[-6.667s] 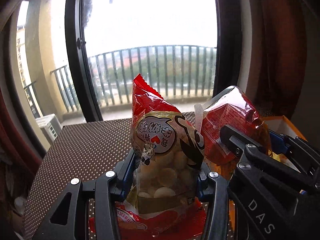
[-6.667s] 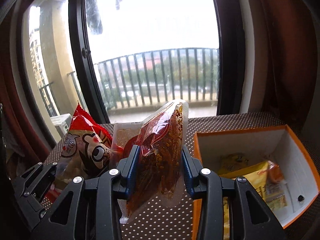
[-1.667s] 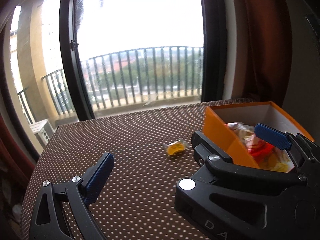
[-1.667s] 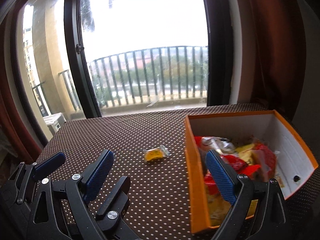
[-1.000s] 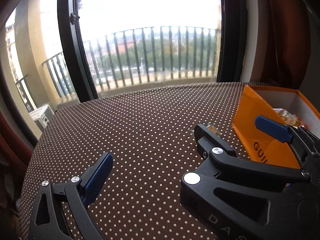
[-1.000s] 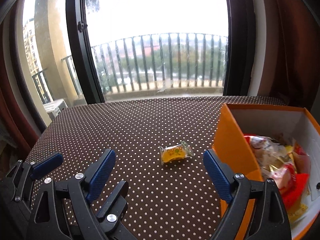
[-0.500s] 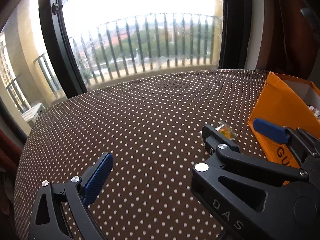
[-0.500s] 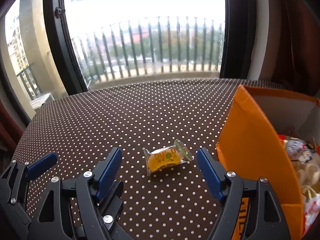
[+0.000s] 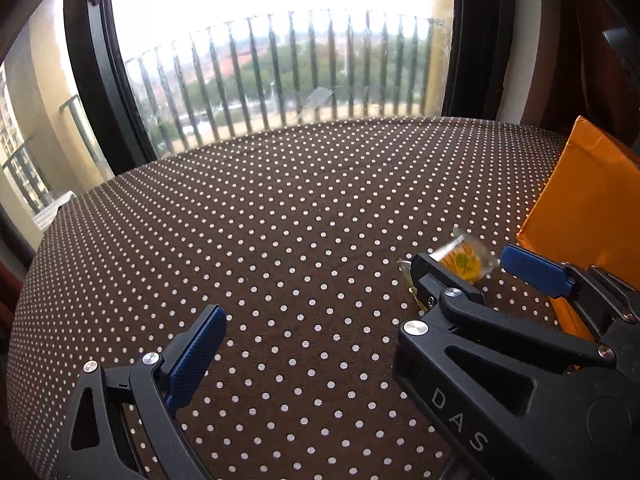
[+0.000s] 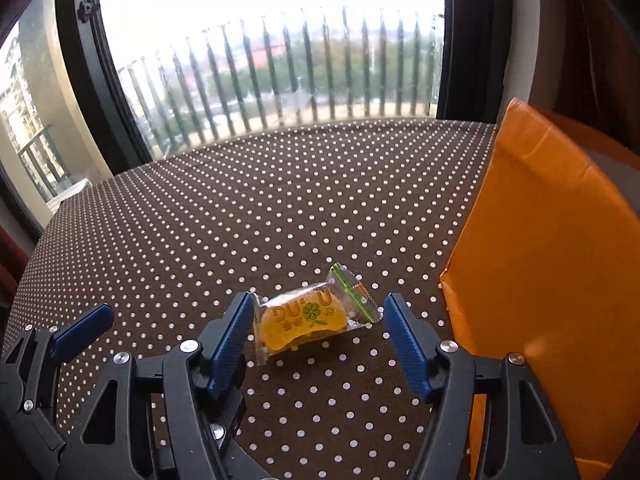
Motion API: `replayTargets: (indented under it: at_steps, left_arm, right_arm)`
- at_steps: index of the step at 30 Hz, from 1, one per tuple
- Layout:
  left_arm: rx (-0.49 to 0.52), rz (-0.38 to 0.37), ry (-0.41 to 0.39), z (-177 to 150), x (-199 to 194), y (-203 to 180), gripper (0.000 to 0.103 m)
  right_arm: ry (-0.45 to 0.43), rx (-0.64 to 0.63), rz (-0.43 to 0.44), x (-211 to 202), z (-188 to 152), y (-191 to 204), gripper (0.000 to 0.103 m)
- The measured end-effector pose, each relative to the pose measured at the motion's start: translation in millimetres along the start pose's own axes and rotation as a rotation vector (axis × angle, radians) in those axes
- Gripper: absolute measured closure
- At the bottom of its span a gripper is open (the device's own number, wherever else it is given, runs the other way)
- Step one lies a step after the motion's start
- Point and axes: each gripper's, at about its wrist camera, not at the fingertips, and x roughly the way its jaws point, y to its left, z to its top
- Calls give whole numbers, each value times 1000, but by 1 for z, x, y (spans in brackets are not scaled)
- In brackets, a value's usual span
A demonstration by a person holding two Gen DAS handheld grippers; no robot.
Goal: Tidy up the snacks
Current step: 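Close the right tool on the small yellow wrapped cake, then lift the yellow cake with the right tool and carry it over the box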
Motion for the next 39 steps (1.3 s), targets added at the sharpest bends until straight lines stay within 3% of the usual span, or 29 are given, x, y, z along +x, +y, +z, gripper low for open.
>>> replayTargets:
  at_steps: [5,16,21,39]
  left_arm:
    - [-2,13,11,0,5,-2,5]
    - [-31,15,18,-1,4,0,5]
    - [-38,48,13,-6,-3,2,5]
    - [-53,42,9,-34,-41,-5,5]
  right_arm:
    - [2,-8,17,10,4,1,33]
    - [5,-28,80,10,0,3,67]
    - [-1,-39,100,8,-3,3,74]
    - [5,-81,121,-31,-25,4,77]
